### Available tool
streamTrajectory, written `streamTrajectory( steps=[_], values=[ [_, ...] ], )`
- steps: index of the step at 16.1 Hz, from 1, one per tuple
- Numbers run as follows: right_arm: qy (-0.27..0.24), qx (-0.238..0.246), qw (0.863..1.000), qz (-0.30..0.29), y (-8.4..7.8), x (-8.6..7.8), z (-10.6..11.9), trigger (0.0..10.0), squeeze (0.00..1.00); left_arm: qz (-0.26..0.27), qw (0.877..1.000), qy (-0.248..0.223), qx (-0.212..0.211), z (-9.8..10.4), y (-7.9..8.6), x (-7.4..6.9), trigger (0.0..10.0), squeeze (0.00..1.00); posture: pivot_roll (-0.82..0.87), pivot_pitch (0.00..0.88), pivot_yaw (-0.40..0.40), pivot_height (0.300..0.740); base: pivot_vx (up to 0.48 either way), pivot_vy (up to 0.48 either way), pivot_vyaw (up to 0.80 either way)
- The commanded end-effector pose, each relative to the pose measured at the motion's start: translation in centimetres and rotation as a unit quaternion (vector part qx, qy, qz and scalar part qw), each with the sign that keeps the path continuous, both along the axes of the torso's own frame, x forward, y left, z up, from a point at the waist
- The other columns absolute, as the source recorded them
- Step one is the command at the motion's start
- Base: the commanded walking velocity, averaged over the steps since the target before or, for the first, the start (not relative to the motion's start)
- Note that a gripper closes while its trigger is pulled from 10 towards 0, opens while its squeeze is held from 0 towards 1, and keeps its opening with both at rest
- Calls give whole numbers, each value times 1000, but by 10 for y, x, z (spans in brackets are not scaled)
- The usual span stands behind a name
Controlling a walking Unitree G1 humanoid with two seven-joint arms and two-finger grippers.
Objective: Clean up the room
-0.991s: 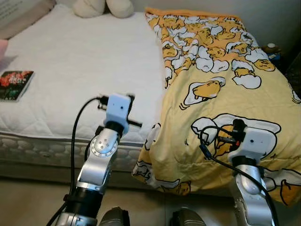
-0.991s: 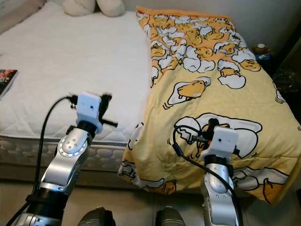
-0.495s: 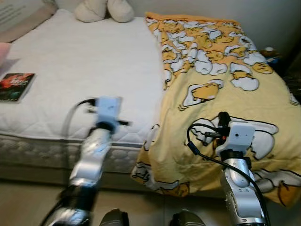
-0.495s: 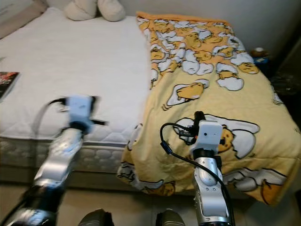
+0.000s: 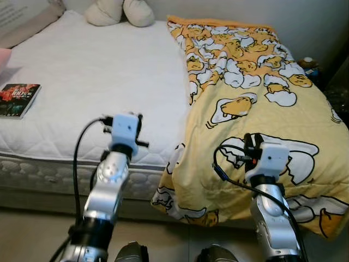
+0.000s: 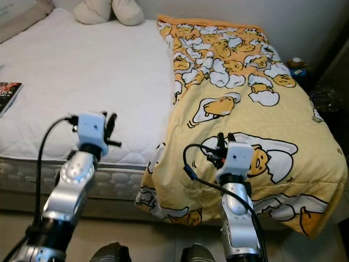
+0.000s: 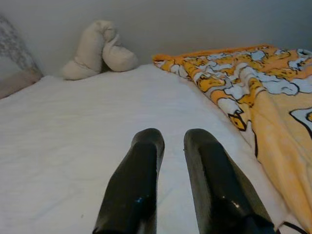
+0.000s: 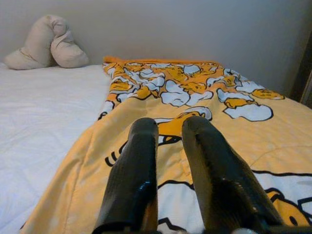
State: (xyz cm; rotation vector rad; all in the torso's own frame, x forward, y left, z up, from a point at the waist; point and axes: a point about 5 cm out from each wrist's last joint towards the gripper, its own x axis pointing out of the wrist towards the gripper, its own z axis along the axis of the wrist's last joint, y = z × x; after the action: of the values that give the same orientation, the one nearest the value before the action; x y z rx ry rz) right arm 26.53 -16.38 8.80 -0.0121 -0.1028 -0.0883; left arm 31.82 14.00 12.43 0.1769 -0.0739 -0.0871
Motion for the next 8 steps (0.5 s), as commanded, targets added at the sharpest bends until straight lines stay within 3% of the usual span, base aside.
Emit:
streamTrajectory(
  steps=[1,8],
  values=[
    [-8,-7,1000,-1,-2,4,4,10000,1000,9,1000,17,-5,-6,1,1,10000,1000,13,0,-24,699,0,0,0],
    [-8,1,1000,8,0,6,0,10000,1000,-37,999,33,-4,-12,-16,5,10000,1000,-1,0,-7,699,0,0,0]
  ],
)
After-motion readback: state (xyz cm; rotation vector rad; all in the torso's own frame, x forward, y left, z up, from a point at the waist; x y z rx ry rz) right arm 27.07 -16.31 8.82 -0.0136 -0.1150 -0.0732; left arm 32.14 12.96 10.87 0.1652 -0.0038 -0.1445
